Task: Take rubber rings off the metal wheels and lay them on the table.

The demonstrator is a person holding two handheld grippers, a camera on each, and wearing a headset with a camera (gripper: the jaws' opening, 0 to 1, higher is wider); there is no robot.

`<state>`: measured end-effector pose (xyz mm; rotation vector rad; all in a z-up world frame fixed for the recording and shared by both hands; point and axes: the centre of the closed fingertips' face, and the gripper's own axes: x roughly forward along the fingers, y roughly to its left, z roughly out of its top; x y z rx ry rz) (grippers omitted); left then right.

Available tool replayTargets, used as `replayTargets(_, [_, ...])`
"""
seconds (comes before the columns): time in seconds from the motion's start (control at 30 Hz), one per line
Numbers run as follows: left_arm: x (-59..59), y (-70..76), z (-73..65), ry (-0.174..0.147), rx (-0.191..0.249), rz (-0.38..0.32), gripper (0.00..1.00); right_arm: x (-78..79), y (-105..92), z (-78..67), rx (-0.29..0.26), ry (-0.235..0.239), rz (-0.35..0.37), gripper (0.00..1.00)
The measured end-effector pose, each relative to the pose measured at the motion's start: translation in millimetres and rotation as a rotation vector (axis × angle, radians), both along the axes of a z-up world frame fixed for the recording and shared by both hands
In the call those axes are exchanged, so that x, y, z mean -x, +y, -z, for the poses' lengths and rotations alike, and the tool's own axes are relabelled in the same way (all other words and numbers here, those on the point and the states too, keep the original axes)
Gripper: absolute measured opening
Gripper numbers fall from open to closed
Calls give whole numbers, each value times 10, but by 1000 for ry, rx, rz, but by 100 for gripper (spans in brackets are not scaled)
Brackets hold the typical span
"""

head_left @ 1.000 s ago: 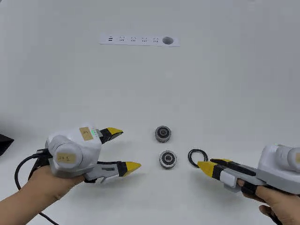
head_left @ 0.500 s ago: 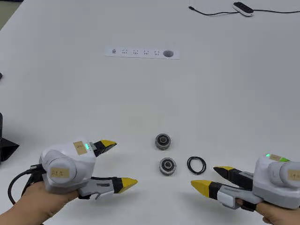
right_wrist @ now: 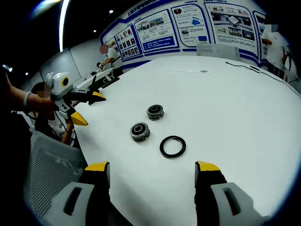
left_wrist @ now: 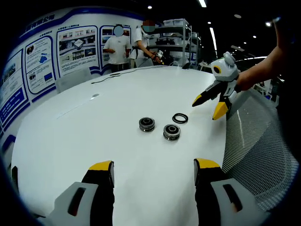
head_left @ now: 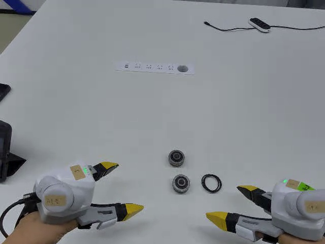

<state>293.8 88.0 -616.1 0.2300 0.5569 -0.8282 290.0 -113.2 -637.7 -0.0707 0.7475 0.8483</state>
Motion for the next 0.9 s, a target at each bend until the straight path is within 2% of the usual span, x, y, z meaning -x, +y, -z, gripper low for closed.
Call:
replayTargets(0.17, [67, 54, -11, -7, 11, -27, 72, 67, -7, 13, 23, -21, -19, 77])
replayTargets(0.43, [173, 118, -5, -2, 18, -56, 78, 116, -38, -8, 42, -59, -21, 82])
replayTargets(0.7, [204, 145, -2, -4, 21, -68, 84, 122, -104, -27, 64, -108, -12, 91])
replayTargets(0.9, [200, 170, -40, -22, 26, -91, 91, 168, -139, -14, 83, -128, -23, 96])
